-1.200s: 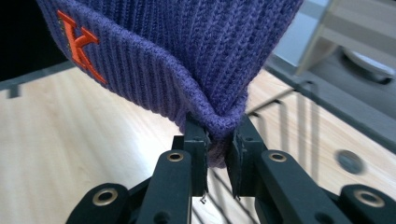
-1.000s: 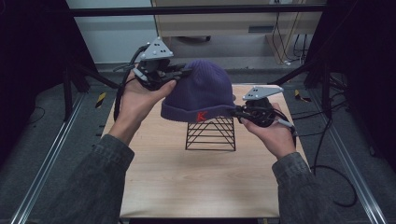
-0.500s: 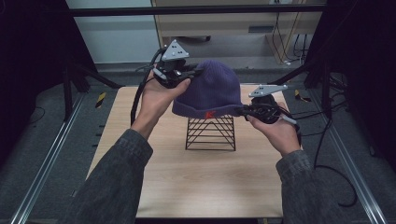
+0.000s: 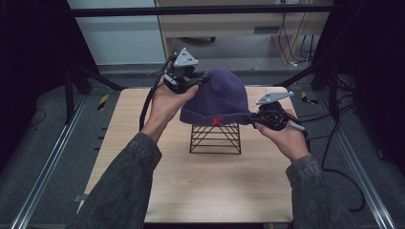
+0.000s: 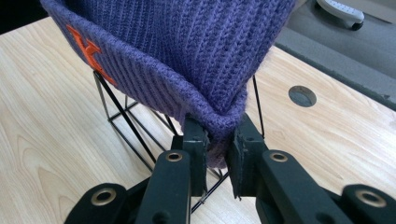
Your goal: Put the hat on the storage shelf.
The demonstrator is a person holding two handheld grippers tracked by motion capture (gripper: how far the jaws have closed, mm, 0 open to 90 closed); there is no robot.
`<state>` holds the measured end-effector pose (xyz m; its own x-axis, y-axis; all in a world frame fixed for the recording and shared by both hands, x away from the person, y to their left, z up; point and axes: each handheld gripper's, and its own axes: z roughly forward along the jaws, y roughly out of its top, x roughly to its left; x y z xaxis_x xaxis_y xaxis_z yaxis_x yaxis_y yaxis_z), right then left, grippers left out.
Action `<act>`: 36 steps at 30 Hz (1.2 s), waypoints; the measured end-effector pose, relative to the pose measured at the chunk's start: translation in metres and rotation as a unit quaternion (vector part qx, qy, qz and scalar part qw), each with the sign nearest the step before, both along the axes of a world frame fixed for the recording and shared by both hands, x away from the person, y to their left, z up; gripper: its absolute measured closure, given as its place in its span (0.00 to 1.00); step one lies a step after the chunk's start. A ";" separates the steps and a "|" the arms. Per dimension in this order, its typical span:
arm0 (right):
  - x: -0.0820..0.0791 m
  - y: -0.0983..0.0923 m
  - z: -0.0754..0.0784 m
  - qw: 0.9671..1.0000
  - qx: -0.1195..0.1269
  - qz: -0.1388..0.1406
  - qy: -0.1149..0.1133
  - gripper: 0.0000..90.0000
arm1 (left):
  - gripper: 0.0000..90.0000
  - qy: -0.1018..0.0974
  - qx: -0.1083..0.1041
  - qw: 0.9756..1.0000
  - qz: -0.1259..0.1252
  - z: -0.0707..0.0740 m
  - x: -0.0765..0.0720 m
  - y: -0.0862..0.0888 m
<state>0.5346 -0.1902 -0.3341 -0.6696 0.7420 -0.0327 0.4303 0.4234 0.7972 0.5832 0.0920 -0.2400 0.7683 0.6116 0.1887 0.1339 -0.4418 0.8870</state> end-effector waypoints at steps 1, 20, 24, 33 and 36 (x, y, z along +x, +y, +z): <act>0.000 0.000 -0.001 1.000 -0.001 -0.001 0.002 0.87 | 0.89 0.000 -0.001 1.000 0.000 -0.001 0.000 0.000; 0.001 0.005 -0.022 1.000 -0.023 0.001 0.014 0.87 | 0.88 0.004 0.017 1.000 -0.007 -0.017 -0.003 -0.002; 0.001 0.006 -0.025 0.999 -0.027 0.001 0.017 0.87 | 0.88 0.004 0.020 1.000 -0.010 -0.019 -0.003 -0.003; 0.001 0.008 -0.028 0.999 -0.041 0.004 0.018 0.87 | 0.88 0.014 0.015 1.000 -0.007 -0.029 -0.002 0.001; 0.000 0.008 -0.031 0.999 -0.040 0.005 0.022 0.87 | 0.88 0.014 0.018 1.000 -0.010 -0.030 -0.003 0.000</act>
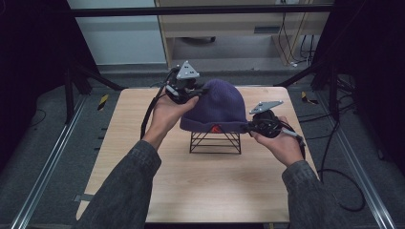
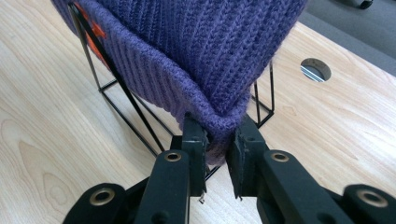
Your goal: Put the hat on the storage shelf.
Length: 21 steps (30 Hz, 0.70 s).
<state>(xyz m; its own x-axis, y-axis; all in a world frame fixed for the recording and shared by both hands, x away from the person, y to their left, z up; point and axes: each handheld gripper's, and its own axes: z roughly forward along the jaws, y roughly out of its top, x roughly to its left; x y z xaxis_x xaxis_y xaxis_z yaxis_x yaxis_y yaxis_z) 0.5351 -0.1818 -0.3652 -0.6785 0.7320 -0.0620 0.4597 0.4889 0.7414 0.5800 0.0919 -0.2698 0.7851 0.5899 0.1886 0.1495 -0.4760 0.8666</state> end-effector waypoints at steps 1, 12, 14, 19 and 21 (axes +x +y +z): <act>0.000 0.000 -0.001 1.000 0.000 0.001 0.000 0.87 | 0.88 -0.001 0.002 1.000 -0.001 0.000 0.000 -0.001; 0.000 0.004 -0.010 1.000 -0.002 0.001 0.007 0.87 | 0.88 0.005 0.000 1.000 -0.001 -0.010 -0.003 0.002; -0.001 0.004 -0.011 1.000 -0.007 0.002 0.007 0.87 | 0.88 0.005 0.004 1.000 -0.001 -0.012 -0.004 0.002; -0.001 0.004 -0.014 1.000 -0.006 0.001 0.008 0.87 | 0.88 0.006 0.006 1.000 -0.003 -0.013 -0.005 0.001; -0.001 0.004 -0.017 1.000 -0.007 0.000 0.010 0.87 | 0.88 0.006 0.005 1.000 -0.005 -0.015 -0.006 0.000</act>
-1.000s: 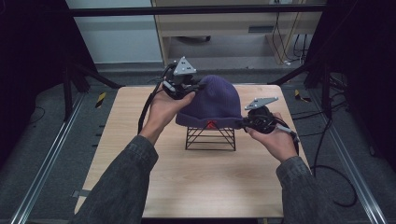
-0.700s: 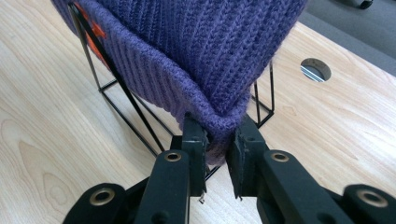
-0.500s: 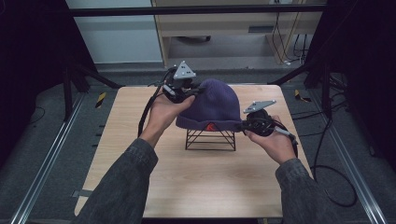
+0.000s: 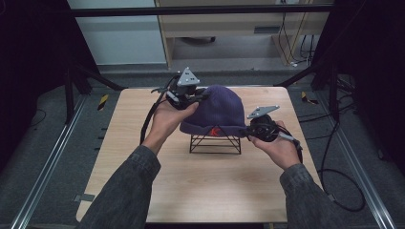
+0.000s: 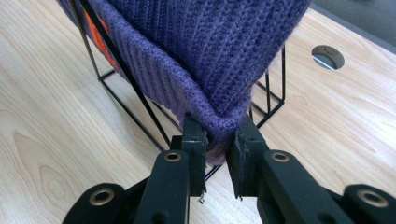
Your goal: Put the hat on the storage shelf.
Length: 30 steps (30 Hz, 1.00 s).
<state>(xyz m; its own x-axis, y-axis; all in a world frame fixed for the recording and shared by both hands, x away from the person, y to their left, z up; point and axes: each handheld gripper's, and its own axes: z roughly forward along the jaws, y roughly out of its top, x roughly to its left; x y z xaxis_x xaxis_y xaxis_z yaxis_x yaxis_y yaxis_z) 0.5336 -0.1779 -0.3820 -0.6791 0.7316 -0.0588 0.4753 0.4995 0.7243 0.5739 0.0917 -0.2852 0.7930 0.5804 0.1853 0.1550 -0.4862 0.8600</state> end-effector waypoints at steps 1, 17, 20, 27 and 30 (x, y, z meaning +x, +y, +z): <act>0.000 0.000 -0.001 1.000 -0.002 -0.002 -0.001 0.87 | 0.88 0.001 -0.001 1.000 -0.002 -0.002 0.000 0.000; -0.004 0.003 -0.016 1.000 -0.010 -0.002 0.001 0.86 | 0.88 0.012 -0.003 1.000 -0.002 -0.016 -0.003 0.003; -0.004 0.003 -0.017 1.000 -0.010 -0.004 0.002 0.86 | 0.88 0.013 -0.003 1.000 -0.002 -0.017 -0.003 0.003; -0.002 0.001 -0.021 1.000 -0.014 -0.008 0.002 0.86 | 0.88 0.017 0.000 1.000 -0.002 -0.021 -0.002 0.004; -0.002 0.001 -0.022 1.000 -0.020 -0.010 0.000 0.86 | 0.88 0.019 -0.003 1.000 -0.002 -0.026 -0.002 0.005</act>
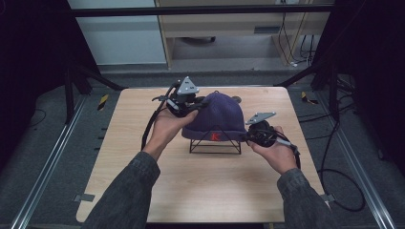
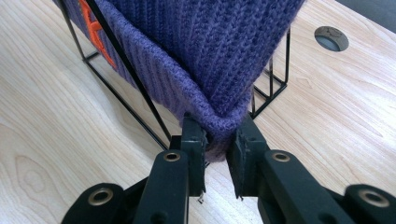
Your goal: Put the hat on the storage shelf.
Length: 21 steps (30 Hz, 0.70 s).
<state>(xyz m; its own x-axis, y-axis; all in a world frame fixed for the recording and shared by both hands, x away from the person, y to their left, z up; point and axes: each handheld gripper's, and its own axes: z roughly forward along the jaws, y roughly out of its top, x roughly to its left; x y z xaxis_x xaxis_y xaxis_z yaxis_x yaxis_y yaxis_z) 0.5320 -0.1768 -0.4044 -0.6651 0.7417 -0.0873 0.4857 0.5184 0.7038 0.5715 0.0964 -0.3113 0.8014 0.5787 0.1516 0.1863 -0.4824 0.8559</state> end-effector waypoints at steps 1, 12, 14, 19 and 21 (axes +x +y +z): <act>0.000 0.001 -0.001 1.000 -0.004 0.000 0.001 0.86 | 0.88 0.000 0.002 1.000 -0.002 -0.001 0.000 0.001; 0.001 0.000 -0.021 1.000 -0.017 -0.002 0.013 0.85 | 0.88 0.014 0.004 1.000 -0.005 -0.027 -0.007 0.007; 0.001 -0.001 -0.023 1.000 -0.015 -0.003 0.015 0.85 | 0.88 0.017 0.001 1.000 -0.004 -0.031 -0.007 0.008; 0.002 -0.001 -0.032 1.000 -0.020 -0.004 0.019 0.84 | 0.88 0.022 0.004 1.000 -0.007 -0.041 -0.009 0.008; 0.002 -0.001 -0.036 0.999 -0.024 -0.004 0.022 0.84 | 0.88 0.023 0.003 1.000 -0.007 -0.045 -0.010 0.009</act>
<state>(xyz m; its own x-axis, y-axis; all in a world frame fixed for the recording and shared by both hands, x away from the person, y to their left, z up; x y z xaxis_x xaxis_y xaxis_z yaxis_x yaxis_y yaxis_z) 0.5336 -0.1777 -0.4401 -0.6629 0.7428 -0.0942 0.5204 0.5475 0.6554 0.5613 0.1056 -0.3564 0.8160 0.5660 0.1175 0.2187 -0.4905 0.8436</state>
